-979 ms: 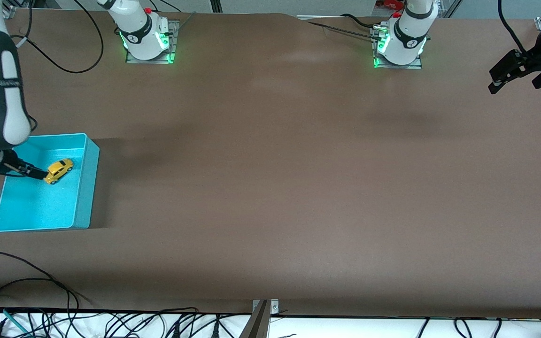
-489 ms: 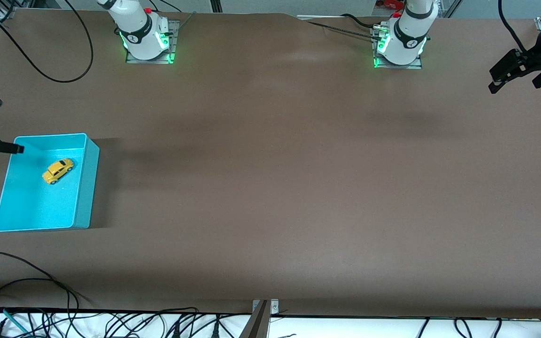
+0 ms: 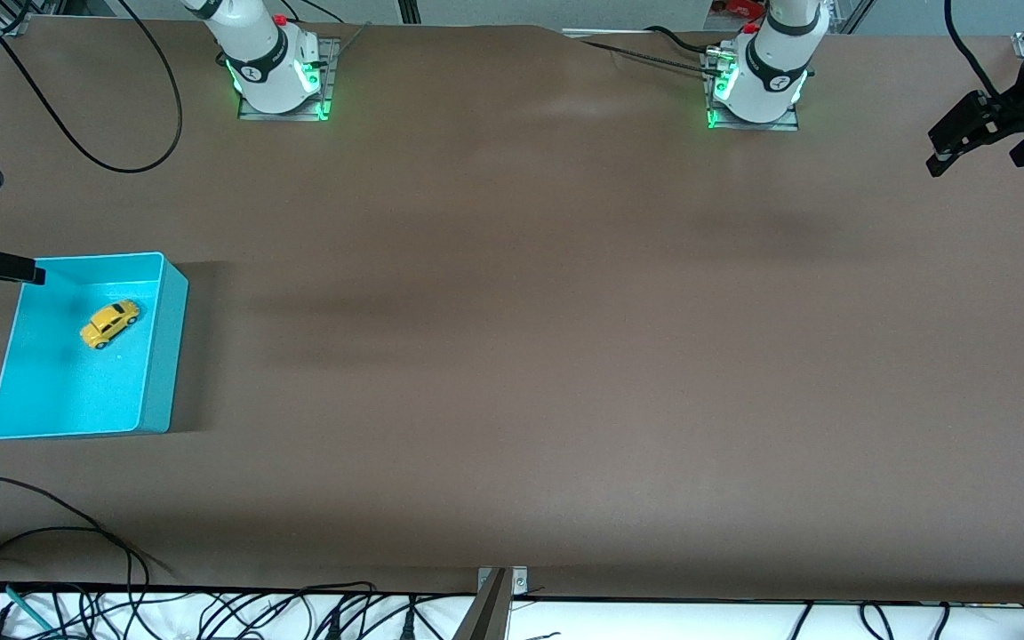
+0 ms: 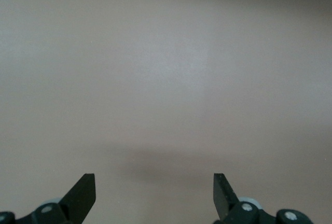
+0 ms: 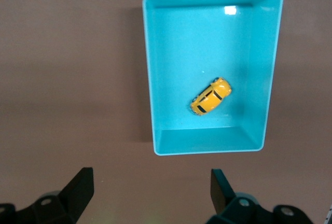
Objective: Wind up and store yellow beetle car
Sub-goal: 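Open the right gripper and raise it out of the bin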
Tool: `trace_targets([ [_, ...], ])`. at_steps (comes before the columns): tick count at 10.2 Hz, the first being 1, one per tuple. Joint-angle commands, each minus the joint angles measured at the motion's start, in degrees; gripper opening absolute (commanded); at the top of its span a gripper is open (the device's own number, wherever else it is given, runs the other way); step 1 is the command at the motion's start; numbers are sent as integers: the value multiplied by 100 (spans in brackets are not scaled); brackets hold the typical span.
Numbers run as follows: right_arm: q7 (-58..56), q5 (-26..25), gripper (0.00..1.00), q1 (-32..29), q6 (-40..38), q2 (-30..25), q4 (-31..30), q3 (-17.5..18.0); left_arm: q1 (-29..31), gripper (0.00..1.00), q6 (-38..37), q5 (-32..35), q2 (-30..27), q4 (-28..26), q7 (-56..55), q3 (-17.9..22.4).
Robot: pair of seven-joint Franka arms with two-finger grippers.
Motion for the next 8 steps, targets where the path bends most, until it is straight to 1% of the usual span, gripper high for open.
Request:
trace_targets([
  [1, 208, 4, 100, -39, -128, -1169, -589, 602, -11, 100, -133, -100, 72, 209, 128, -50],
  [2, 261, -22, 100, -563, -128, -1539, -861, 1234, -11, 100, -133, -100, 72, 209, 85, -103],
  [3, 313, -31, 100, -865, -172, -1673, -1038, 1571, -11, 100, -133, -100, 72, 209, 85, -112],
  [4, 462, -49, 100, -859, -224, -1779, -1240, 1583, -2, 100, -133, -100, 81, 209, 85, -104],
  [5, 655, -66, 100, -867, -216, -2041, -1590, 1644, 15, 100, -133, -100, 81, 200, 85, -104],
  [6, 1013, -258, 100, -876, -42, -2261, -1959, 1758, 42, 100, -142, -100, 81, 200, 93, -104],
  [7, 1104, -469, 100, -911, 12, -2229, -1954, 1872, 16, 100, -142, -100, 81, 209, 93, -104],
  [8, 1044, -506, 100, -912, 108, -2185, -1884, 1917, -2, 100, -142, -100, 81, 209, 85, -112],
])
